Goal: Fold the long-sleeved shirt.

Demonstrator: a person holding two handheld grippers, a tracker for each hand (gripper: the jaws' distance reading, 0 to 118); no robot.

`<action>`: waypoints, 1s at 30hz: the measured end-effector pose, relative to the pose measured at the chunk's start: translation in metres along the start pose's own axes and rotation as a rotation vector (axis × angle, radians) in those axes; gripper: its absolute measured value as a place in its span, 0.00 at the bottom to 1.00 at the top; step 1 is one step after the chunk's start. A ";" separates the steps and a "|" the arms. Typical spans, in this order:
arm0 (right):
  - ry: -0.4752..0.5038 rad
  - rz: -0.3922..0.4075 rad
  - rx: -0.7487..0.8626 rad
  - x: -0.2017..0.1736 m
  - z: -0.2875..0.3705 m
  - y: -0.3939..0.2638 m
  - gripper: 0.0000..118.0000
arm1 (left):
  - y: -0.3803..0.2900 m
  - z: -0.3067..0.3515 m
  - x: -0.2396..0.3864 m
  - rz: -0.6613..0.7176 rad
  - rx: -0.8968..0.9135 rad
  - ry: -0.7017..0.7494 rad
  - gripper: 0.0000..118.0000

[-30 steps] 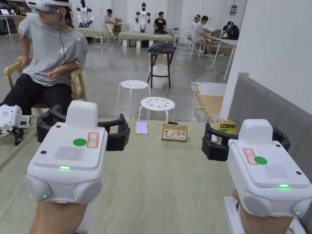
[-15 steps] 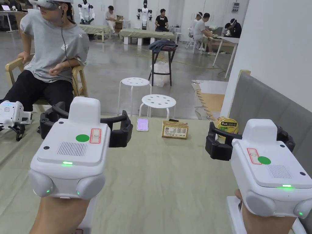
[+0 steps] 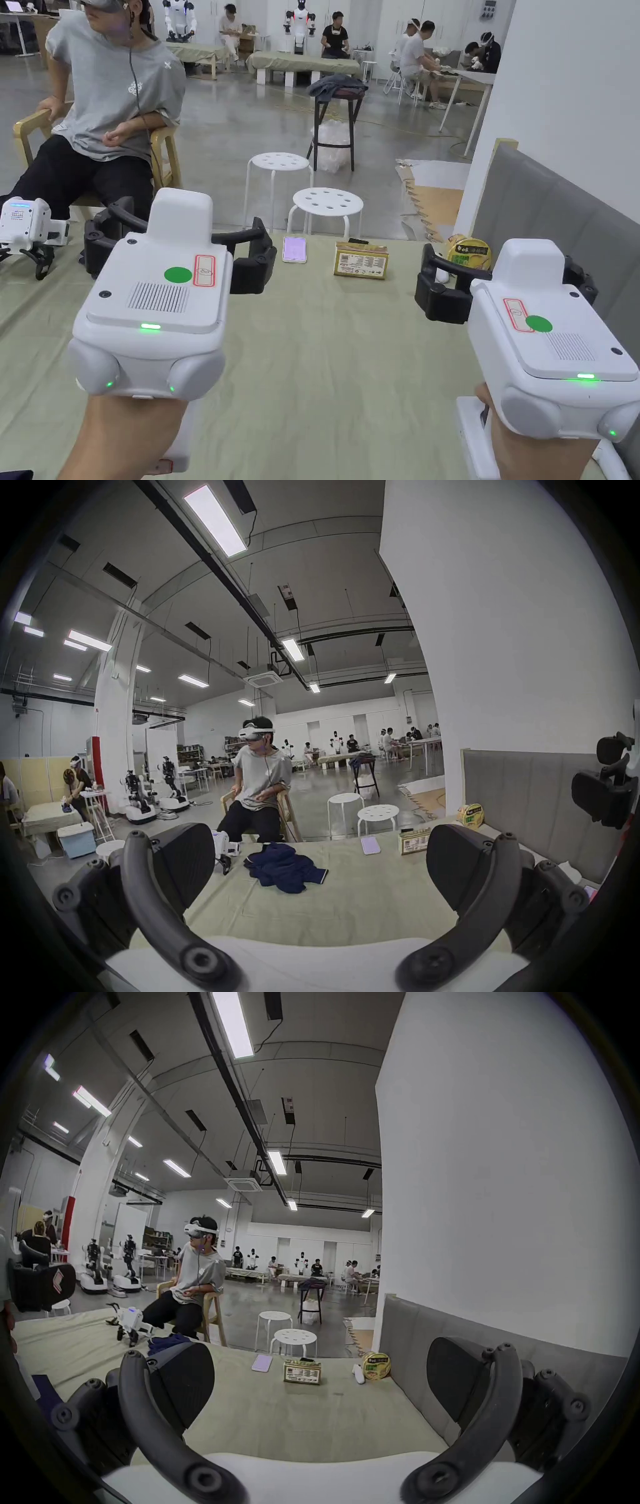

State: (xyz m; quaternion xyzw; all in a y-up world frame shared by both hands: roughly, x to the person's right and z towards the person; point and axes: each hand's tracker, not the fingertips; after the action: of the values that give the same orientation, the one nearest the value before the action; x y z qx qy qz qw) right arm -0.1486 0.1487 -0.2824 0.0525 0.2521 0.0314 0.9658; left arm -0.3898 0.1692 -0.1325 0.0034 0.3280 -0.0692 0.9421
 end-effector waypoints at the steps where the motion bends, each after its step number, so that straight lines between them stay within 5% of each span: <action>1: -0.009 0.006 0.003 -0.001 0.000 0.000 1.00 | 0.000 0.000 0.000 -0.002 -0.001 0.002 0.93; 30: -0.022 0.031 -0.017 -0.003 0.000 -0.010 1.00 | -0.003 -0.005 -0.008 0.132 -0.134 0.026 0.94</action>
State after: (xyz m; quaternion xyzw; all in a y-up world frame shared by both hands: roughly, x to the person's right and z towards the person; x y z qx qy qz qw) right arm -0.1509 0.1383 -0.2820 0.0487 0.2402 0.0481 0.9683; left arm -0.3998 0.1676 -0.1312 -0.0370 0.3432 0.0151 0.9384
